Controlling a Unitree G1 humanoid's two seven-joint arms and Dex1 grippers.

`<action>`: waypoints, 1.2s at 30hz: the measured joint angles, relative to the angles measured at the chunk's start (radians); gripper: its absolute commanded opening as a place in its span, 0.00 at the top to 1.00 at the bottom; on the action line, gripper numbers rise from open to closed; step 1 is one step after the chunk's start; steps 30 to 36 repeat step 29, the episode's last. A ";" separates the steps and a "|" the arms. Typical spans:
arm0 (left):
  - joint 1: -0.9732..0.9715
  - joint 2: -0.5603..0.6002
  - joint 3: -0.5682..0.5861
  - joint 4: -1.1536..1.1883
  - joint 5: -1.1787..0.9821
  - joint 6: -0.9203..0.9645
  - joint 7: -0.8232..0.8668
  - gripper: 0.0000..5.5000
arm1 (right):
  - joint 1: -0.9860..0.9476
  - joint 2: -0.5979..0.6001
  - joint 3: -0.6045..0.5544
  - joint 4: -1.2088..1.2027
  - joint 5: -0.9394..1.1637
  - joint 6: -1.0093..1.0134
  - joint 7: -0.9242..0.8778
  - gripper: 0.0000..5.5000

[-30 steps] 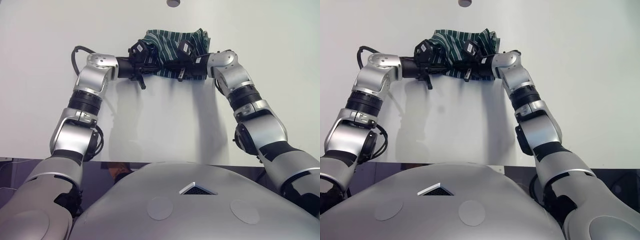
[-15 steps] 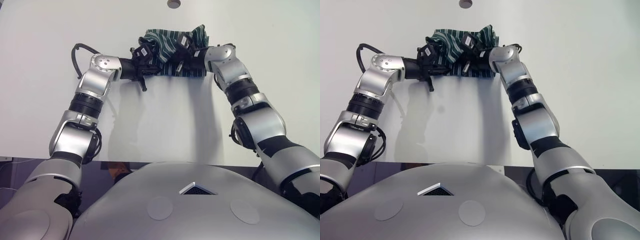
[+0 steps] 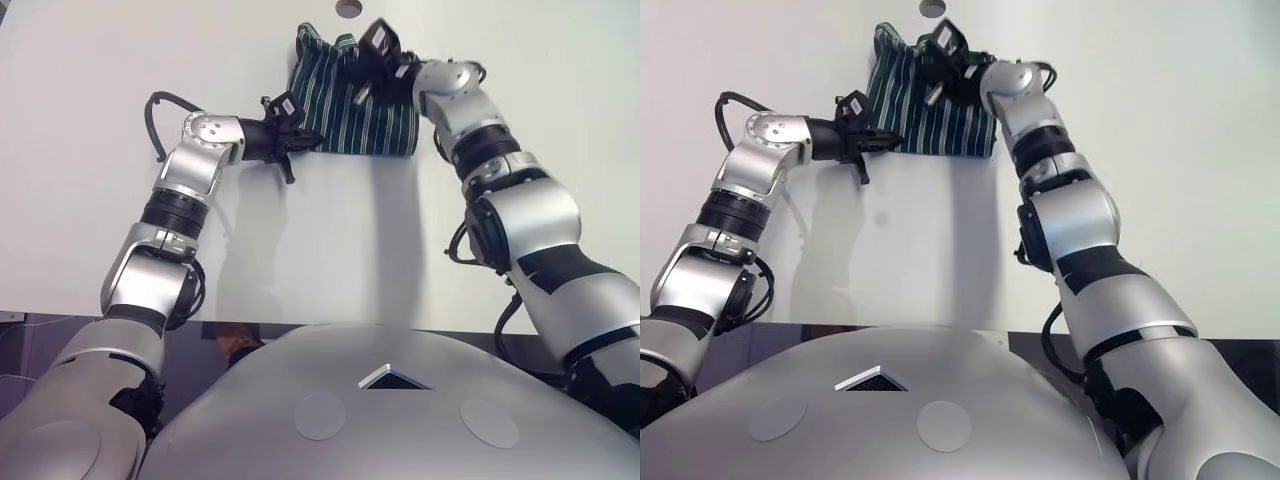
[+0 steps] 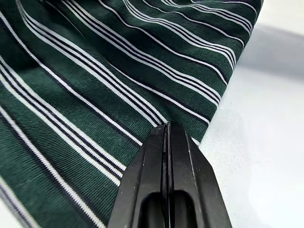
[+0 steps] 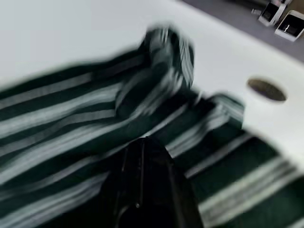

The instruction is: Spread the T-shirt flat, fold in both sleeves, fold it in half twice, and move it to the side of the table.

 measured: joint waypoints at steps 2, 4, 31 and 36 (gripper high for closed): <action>0.023 0.008 0.081 -0.074 -0.083 0.123 -0.001 1.00 | 0.007 0.010 -0.003 0.018 0.000 0.007 -0.053 1.00; 0.013 0.022 0.202 -0.169 -0.193 0.216 0.002 1.00 | 0.008 0.011 -0.021 0.030 0.002 0.025 -0.133 1.00; 0.152 -0.197 0.381 -0.257 -0.137 0.008 0.554 1.00 | 0.681 -0.082 -0.250 -1.128 0.052 -0.011 -0.990 1.00; 0.152 -0.197 0.381 -0.257 -0.137 0.008 0.554 1.00 | 0.681 -0.082 -0.250 -1.128 0.052 -0.011 -0.990 1.00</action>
